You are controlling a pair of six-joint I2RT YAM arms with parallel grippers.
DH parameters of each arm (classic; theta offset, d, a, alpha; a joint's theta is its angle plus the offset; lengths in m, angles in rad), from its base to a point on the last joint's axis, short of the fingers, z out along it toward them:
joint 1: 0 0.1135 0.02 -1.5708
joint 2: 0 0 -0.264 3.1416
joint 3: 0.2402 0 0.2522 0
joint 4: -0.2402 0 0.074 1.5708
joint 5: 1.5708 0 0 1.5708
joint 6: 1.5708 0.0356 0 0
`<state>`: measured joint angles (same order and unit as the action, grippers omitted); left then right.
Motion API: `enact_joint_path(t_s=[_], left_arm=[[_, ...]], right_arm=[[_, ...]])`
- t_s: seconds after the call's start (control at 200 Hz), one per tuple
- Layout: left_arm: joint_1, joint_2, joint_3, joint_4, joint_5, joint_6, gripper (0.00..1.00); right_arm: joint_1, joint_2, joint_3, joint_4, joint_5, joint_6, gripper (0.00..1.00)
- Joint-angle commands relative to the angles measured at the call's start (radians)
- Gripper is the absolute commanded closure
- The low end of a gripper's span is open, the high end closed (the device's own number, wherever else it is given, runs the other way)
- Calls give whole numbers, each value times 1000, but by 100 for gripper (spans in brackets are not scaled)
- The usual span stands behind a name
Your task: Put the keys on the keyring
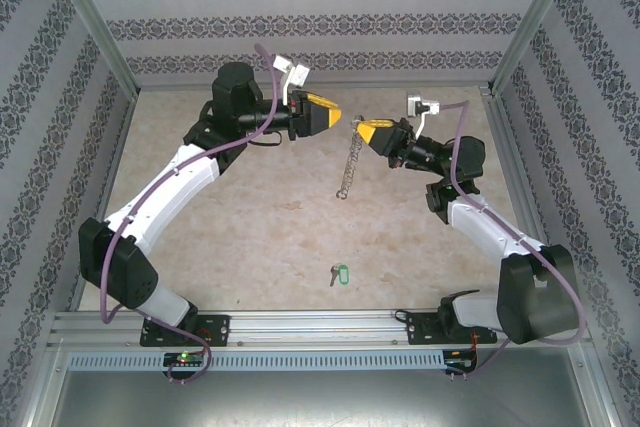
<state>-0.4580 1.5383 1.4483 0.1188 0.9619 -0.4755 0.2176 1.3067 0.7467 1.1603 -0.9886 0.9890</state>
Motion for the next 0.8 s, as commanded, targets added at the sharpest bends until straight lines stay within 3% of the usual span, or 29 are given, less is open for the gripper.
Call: enact_joint_path(t_s=[0.0,0.295,0.794], left_arm=[[-3,-8,-33,268,-5,-186,68],[-29,28,-72,446,-7,-318,74],[-74,69,-71,480,-6,-339,77]], right_arm=[[-8,5,46,117,45,23,100],[-4,6,66,140,99,29,100],[1,20,85,148,103,39,100]])
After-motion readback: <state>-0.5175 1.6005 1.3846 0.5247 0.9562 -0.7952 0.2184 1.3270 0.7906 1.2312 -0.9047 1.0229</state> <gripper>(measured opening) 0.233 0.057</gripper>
